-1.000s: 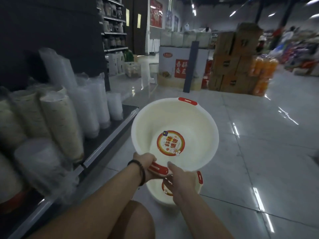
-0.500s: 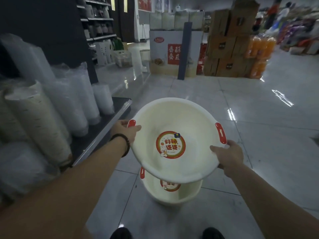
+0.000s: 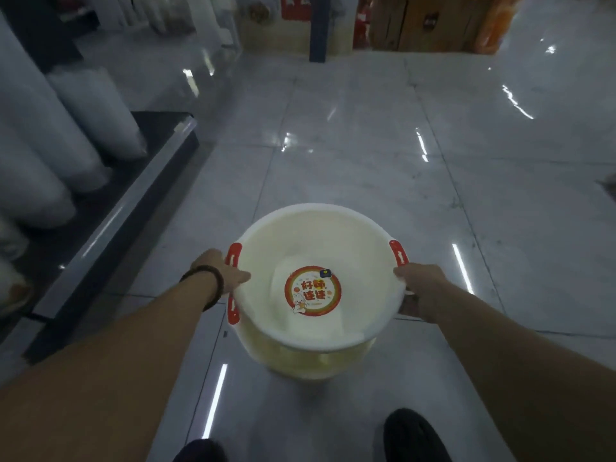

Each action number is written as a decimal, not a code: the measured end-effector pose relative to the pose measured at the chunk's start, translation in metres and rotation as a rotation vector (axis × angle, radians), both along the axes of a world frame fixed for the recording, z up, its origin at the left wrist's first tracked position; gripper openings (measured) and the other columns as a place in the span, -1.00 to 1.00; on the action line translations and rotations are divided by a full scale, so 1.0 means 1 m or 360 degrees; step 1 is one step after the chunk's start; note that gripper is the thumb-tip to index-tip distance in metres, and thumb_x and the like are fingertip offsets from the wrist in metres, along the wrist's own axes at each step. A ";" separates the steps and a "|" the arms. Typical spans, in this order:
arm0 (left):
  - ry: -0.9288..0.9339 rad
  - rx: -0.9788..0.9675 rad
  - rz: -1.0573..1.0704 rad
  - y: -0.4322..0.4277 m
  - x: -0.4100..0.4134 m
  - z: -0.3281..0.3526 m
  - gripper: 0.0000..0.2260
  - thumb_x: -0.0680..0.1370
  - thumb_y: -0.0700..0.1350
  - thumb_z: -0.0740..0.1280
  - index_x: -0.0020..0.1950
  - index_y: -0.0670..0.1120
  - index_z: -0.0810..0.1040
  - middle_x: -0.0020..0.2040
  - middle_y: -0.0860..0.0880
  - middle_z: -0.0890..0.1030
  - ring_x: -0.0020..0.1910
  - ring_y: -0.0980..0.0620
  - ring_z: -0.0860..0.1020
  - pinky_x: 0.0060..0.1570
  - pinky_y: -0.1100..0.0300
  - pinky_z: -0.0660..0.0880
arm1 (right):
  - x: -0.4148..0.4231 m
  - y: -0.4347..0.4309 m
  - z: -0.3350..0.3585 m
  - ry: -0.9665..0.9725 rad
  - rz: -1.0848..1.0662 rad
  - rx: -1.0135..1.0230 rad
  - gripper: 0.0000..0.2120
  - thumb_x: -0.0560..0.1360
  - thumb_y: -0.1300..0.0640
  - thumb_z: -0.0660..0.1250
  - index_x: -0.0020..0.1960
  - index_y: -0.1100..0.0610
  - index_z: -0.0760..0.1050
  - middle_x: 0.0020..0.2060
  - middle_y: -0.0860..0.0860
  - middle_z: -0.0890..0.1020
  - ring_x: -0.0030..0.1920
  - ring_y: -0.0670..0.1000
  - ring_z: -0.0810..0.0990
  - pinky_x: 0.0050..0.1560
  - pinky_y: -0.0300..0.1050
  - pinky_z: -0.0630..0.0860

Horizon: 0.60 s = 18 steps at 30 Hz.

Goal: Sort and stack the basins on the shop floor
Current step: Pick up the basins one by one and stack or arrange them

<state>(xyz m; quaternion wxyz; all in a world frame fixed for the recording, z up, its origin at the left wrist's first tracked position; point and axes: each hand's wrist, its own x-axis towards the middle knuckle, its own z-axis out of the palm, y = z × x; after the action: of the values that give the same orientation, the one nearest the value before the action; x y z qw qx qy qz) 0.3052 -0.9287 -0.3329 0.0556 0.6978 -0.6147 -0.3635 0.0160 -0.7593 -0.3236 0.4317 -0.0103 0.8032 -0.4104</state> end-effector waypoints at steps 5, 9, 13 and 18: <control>-0.0142 0.0058 0.0051 0.009 -0.007 -0.064 -0.59 0.45 -0.11 0.52 0.24 -0.14 0.51 -0.04 -0.08 0.54 -0.13 -0.08 0.50 -0.20 0.11 0.47 | 0.009 0.005 -0.060 -0.0090 0.0027 0.0273 -0.53 0.55 0.13 0.42 0.41 0.21 0.43 0.24 0.23 0.56 0.21 0.28 0.56 0.14 0.18 0.59; -0.0157 0.0070 0.0195 0.008 -0.009 -0.094 -0.64 0.49 -0.20 0.41 0.27 -0.11 0.47 0.09 -0.14 0.58 -0.01 -0.14 0.53 0.01 0.04 0.53 | 0.016 -0.005 -0.088 -0.0154 0.0051 0.0302 -0.49 0.56 0.11 0.40 0.46 0.16 0.40 0.32 0.19 0.52 0.29 0.28 0.50 0.26 0.24 0.54; -0.0108 0.0207 0.0321 0.010 -0.011 -0.117 -0.62 0.55 -0.24 0.28 0.37 -0.12 0.41 0.18 -0.20 0.54 0.04 -0.18 0.52 0.16 -0.04 0.55 | 0.020 -0.014 -0.101 -0.0138 0.0109 0.0266 -0.58 0.58 0.15 0.35 0.42 0.10 0.40 0.23 0.18 0.56 0.23 0.29 0.55 0.23 0.27 0.56; -0.0081 0.0340 0.0322 0.005 -0.006 -0.130 -0.58 0.55 -0.23 0.22 0.42 -0.11 0.34 0.32 -0.22 0.46 0.26 -0.27 0.48 0.29 -0.18 0.49 | 0.019 -0.018 -0.109 -0.0137 0.0132 0.0235 -0.63 0.58 0.15 0.34 0.37 0.05 0.41 0.21 0.16 0.58 0.20 0.29 0.57 0.25 0.34 0.55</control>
<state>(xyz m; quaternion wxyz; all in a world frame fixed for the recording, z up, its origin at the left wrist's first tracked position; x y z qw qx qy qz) 0.2992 -0.9241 -0.4627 0.0017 0.7672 -0.5002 -0.4015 0.0352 -0.7771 -0.4325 0.4819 0.0060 0.8109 -0.3319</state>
